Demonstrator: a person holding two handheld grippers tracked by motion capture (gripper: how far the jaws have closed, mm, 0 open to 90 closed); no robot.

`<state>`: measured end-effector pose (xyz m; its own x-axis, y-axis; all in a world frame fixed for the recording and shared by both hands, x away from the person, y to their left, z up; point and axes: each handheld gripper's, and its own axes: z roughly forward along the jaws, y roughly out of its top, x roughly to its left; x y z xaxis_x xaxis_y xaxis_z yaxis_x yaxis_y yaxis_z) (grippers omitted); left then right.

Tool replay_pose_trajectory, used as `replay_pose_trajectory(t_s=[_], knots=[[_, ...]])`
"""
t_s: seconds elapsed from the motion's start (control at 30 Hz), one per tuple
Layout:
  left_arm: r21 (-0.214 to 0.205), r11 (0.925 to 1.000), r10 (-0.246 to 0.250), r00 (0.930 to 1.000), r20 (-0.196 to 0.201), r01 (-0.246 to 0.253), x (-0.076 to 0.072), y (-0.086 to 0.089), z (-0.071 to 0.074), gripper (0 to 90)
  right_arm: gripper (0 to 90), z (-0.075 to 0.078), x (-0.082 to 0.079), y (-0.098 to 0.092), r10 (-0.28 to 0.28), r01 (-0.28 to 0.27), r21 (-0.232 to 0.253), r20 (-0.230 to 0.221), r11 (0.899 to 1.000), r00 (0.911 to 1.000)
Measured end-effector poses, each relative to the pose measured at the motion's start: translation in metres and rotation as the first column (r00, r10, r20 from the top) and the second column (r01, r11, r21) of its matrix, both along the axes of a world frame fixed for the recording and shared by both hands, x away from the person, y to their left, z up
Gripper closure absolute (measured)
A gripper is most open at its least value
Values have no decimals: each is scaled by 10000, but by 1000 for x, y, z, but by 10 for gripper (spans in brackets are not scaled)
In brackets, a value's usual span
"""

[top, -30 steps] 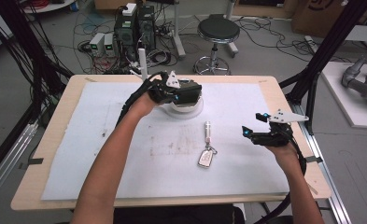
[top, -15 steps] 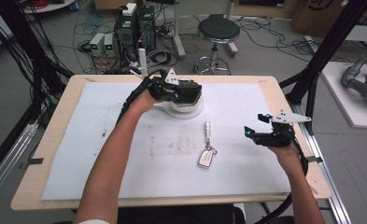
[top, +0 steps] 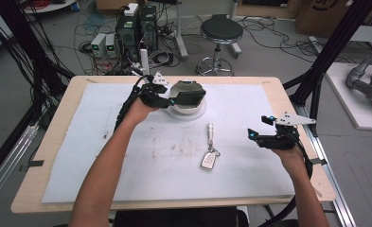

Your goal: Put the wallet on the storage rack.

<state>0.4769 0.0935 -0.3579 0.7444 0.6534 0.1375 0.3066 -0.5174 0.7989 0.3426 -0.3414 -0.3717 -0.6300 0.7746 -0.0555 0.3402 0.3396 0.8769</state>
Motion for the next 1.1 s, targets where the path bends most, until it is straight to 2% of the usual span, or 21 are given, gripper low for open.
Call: replay_pose_trajectory(t_s=[0.13,0.2,0.3,0.37,0.43,0.47,0.53,0.73,0.8,0.87,0.93,1.03,1.1], knots=[[-438,9985,334,9994,-131,-339,-17,16,-4,425,219,0,0,-1,-51,52,24,-41,10000,10000],[-863,9946,553,9982,-252,-573,-27,25,-5,411,219,-1,0,-1,-30,30,5,-30,10000,10000],[-1589,9835,866,9962,-93,-869,-46,40,-6,368,219,-1,0,-1,-98,98,16,-43,10000,9999],[-2185,9696,1126,9936,-6,-1100,-59,52,-7,304,219,-2,0,-1,-157,157,43,-69,9999,9999],[-2928,9484,1335,9908,224,-1212,-72,64,-10,235,219,-4,0,1,-205,205,51,-145,9998,9997],[-3088,9427,1463,9884,415,-1265,-79,70,-13,201,218,-5,0,2,-207,208,65,-158,9998,9997],[-3220,9370,1691,9824,790,-1353,-92,80,-18,194,218,-8,2,4,-239,239,6,-213,9997,9995],[-3598,9192,2089,9727,1014,-1599,-125,107,-41,194,218,-17,4,11,-308,301,-173,-409,9994,9987],[-3609,9165,2203,9707,958,-1724,-129,113,-44,194,218,-19,5,12,-410,405,-117,-483,9991,9980],[-3528,9183,2234,9708,871,-1796,-132,117,-44,194,218,-20,6,12,-463,458,-116,-442,9989,9980],[-3683,9102,2362,9679,858,-1894,-138,120,-46,194,218,-22,5,13,-485,476,-222,-420,9986,9979],[-3588,9115,2444,9664,796,-2010,-141,123,-50,196,218,-26,6,13,-540,528,-288,-416,9982,9977],[-3705,9035,2584,9635,699,-2154,-142,125,-52,196,218,-28,6,14,-629,616,-300,-473,9977,9969]])
